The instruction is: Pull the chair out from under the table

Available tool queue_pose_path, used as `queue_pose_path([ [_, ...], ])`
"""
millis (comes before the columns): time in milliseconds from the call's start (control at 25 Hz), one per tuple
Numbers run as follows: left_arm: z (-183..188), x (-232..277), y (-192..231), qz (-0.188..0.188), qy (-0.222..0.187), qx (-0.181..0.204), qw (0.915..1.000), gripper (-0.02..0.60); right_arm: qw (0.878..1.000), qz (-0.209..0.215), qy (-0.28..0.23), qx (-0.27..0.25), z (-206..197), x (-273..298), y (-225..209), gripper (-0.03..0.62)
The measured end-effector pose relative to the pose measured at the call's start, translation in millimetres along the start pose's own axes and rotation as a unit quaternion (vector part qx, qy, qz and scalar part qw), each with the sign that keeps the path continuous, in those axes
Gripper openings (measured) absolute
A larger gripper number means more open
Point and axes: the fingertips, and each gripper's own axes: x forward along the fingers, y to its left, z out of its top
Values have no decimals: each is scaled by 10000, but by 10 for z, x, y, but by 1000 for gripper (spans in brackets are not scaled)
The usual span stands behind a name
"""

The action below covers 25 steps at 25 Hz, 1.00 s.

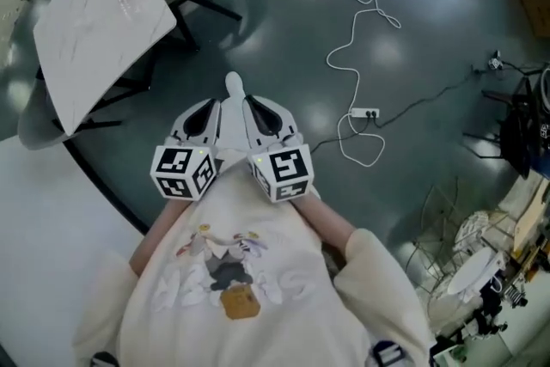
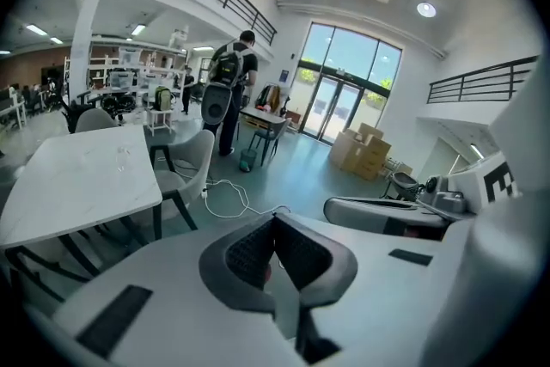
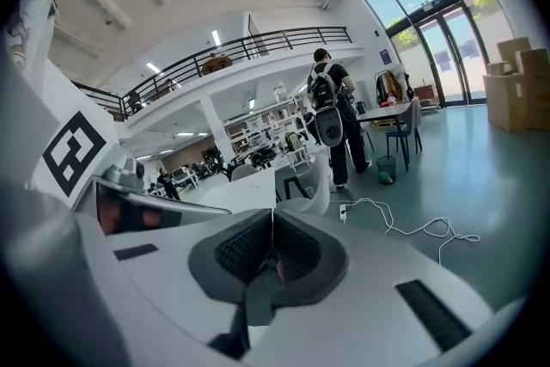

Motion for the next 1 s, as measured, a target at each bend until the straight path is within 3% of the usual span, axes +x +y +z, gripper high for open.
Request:
queue_pose_path([
  [160, 281, 447, 64, -251, 85, -38, 9996, 9, 9996, -244, 51, -103, 226, 233, -293, 9],
  [440, 1190, 1195, 607, -693, 8, 78, 9976, 9, 9978, -639, 124, -99, 819, 1251, -737, 9],
  [760, 2050, 1511, 1866, -338, -361, -437, 9978, 9, 9975, -332, 523, -346, 1325, 2657, -676, 10],
  [1000, 2185, 1632, 2428, -195, -349, -686, 9968, 9, 9957, -127, 766, -505, 1502, 3262, -596, 11],
])
